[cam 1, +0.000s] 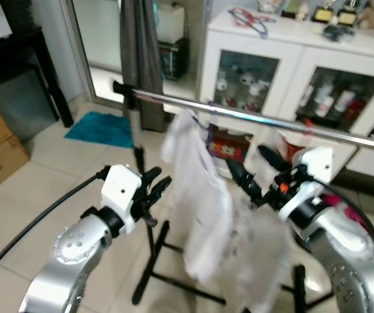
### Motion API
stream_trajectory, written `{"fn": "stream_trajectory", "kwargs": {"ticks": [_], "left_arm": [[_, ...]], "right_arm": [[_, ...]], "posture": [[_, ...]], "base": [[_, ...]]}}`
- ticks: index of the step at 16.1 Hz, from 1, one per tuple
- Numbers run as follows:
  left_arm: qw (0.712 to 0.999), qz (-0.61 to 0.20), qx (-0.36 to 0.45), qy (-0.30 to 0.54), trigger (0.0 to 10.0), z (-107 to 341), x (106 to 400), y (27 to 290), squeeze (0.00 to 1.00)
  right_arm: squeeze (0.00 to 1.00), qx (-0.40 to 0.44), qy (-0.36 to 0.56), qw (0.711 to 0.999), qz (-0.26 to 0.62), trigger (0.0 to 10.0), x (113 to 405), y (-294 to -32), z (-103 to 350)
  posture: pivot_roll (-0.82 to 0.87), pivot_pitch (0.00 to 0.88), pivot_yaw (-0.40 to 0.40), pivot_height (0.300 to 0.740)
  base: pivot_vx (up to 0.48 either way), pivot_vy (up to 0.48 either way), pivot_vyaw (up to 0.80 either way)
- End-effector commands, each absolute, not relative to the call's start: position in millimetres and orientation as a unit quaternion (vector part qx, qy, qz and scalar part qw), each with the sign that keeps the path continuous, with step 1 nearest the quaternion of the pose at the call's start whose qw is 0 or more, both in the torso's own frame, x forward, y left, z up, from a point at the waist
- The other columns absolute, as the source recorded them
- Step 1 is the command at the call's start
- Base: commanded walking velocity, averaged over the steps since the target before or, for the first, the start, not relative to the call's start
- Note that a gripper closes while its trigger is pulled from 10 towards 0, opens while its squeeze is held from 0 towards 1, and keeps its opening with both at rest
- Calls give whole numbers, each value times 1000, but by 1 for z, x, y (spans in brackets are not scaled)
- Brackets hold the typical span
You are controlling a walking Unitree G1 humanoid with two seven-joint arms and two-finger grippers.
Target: Hang hanger
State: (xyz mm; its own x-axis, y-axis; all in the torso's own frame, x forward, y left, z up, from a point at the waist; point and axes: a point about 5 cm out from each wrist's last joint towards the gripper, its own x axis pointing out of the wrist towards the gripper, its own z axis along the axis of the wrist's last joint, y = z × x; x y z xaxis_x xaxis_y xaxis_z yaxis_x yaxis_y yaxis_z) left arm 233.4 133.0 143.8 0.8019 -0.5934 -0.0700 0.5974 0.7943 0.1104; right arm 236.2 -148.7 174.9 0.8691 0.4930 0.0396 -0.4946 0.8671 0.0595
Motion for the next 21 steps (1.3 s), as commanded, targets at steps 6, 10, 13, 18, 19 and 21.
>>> {"fn": "stream_trajectory", "kwargs": {"ticks": [6,10,13,18,19,21], "left_arm": [[917,-390,80,27,10000,148,225,133,0],[884,-460,77,31,10000,153,216,127,0],[882,-464,78,33,10000,153,216,128,0],[867,-491,74,35,10000,153,218,122,0],[861,-502,75,36,10000,154,218,120,0],[857,-509,77,36,10000,154,218,119,0]], "right_arm": [[1000,-7,81,989,124,10000,260,-178,168],[576,-19,135,991,14,10000,277,-206,171],[0,-37,156,987,27,10000,272,-215,178],[0,-49,170,984,23,10000,287,-236,178],[0,-50,169,983,42,9176,293,-236,178],[0,-52,170,982,57,5333,300,-238,178]], "posture": [[32,0,-24,740],[36,0,-28,740],[35,0,-31,740],[17,0,-14,740],[17,0,-14,740],[17,0,-15,740]], "base": [[0,0,0],[0,0,0],[0,0,0],[0,0,0],[0,0,0],[0,0,0]]}}
